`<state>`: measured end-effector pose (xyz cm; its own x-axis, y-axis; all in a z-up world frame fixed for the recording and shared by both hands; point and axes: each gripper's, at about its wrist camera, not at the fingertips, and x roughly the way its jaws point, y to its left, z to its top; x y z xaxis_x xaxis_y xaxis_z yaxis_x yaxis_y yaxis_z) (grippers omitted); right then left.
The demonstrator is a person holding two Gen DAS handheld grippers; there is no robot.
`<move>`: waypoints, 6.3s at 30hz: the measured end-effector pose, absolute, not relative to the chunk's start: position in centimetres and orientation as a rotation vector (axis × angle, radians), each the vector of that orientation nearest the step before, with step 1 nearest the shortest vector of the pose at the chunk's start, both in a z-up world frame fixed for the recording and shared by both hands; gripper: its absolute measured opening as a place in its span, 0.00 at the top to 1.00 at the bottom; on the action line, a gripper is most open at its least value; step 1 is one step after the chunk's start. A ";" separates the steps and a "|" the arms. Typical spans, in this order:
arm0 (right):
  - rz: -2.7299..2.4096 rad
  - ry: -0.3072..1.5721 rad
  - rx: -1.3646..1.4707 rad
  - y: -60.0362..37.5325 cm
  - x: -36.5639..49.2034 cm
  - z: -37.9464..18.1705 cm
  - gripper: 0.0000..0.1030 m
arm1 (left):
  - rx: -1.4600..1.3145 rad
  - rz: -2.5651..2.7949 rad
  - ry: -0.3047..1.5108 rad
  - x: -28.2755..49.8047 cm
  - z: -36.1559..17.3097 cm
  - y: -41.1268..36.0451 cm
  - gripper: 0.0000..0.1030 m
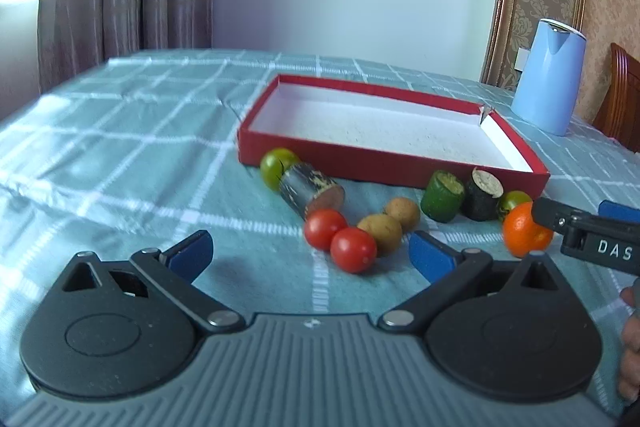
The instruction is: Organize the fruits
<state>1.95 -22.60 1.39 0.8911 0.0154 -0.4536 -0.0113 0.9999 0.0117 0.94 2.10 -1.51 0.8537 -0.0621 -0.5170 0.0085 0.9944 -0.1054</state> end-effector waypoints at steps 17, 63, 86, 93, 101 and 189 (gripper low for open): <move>0.028 0.488 0.065 -23.4 2.1 1.3 0.00 | -0.075 -0.025 0.530 1.3 -1.3 1.3 0.00; 0.062 0.501 0.017 -22.6 2.1 1.2 0.00 | 0.006 -0.002 0.500 -0.2 -1.3 1.2 0.00; 0.149 0.582 -0.068 -21.3 2.0 0.4 0.21 | 0.078 0.007 0.463 -1.6 -1.9 1.6 0.00; 0.211 0.610 -0.040 -20.4 2.2 0.3 0.28 | 0.033 0.002 0.499 -1.3 -2.3 2.6 0.00; 0.284 0.641 -0.064 -18.8 4.1 0.1 0.51 | 0.038 0.003 0.493 -1.4 -2.5 2.7 0.00; 0.159 0.723 -0.094 -19.8 22.3 1.3 0.63 | 0.054 -0.027 0.636 21.0 -0.1 -0.6 0.78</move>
<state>22.34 -19.85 1.31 0.7386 0.1119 -0.6648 -0.1770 0.9837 -0.0310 21.03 -0.57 -0.10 0.8040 -0.0088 -0.5946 0.0419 0.9982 0.0418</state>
